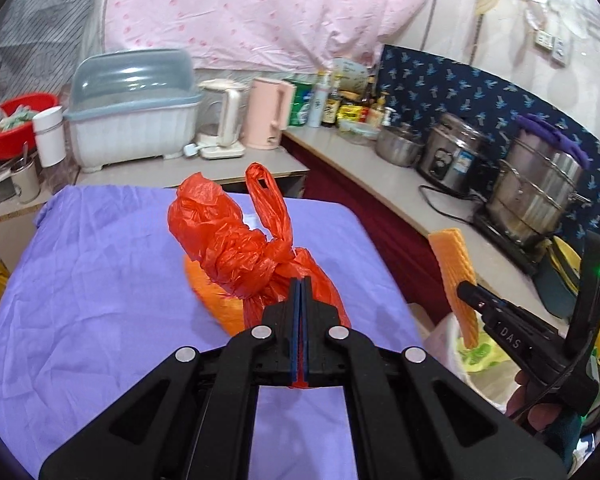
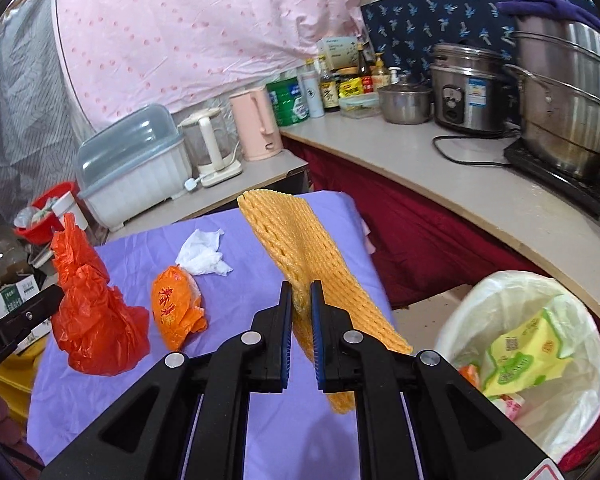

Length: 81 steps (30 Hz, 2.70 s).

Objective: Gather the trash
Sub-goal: 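Hold the red bag in the left tool while the right tool grasps the orange mesh sleeve, then carry the red bag and mesh sleeve over the bin and open both tools, then move both open tools back over the table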

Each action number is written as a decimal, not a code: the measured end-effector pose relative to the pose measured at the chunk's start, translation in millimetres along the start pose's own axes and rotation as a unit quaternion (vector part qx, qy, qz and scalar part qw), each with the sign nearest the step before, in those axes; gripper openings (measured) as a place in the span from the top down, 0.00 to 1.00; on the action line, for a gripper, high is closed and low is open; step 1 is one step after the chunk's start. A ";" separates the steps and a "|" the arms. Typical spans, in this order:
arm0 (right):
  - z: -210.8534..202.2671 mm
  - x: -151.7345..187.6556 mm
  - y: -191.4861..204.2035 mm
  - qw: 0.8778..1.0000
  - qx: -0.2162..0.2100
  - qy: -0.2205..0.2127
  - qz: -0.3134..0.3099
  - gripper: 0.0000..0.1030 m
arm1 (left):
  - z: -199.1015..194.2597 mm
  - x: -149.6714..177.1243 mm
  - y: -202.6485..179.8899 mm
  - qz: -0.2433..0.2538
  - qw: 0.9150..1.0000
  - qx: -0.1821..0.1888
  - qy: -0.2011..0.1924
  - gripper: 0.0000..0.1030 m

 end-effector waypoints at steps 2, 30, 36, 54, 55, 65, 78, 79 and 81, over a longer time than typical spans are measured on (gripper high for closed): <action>-15.7 0.3 -14.8 1.000 0.006 -0.008 0.009 0.91 | -5.2 0.7 -20.7 0.010 1.000 0.013 -0.002 1.00; -89.5 61.1 -205.8 0.987 0.099 -0.006 0.130 0.91 | 32.4 75.8 -265.5 0.139 0.975 0.152 0.084 1.00; -86.3 69.8 -214.8 0.985 0.101 0.001 0.139 0.91 | 50.6 88.3 -275.3 0.144 0.973 0.150 0.102 1.00; -78.0 72.0 -213.2 0.985 0.089 0.008 0.149 0.75 | 71.3 77.9 -256.8 0.110 0.981 0.115 0.108 0.91; -77.8 71.6 -212.1 0.985 0.089 0.007 0.149 0.74 | 71.1 77.5 -253.9 0.107 0.982 0.111 0.106 0.87; -77.4 64.8 -197.8 0.987 0.084 0.005 0.137 0.69 | 63.2 72.8 -232.2 0.103 0.987 0.086 0.090 0.69; -72.7 56.6 -164.4 0.991 0.071 0.006 0.112 0.67 | 56.4 63.5 -185.6 0.071 0.992 0.061 0.082 0.67; -72.1 55.4 -161.7 0.992 0.069 0.006 0.109 0.67 | 55.9 62.9 -181.0 0.069 0.993 0.060 0.081 0.67; -70.3 53.8 -154.5 0.992 0.066 0.007 0.104 0.67 | 55.5 60.8 -172.6 0.062 0.993 0.054 0.080 0.66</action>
Point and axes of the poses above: each gripper's, at about its wrist camera, not at the fingertips, and z roughly the way its jaws point, y to its left, x to its underside, the point moved 2 cm from there along z, roughly the way its jaws point, and after that the axes turned 1 degree about -z, right-handed, at the moved point
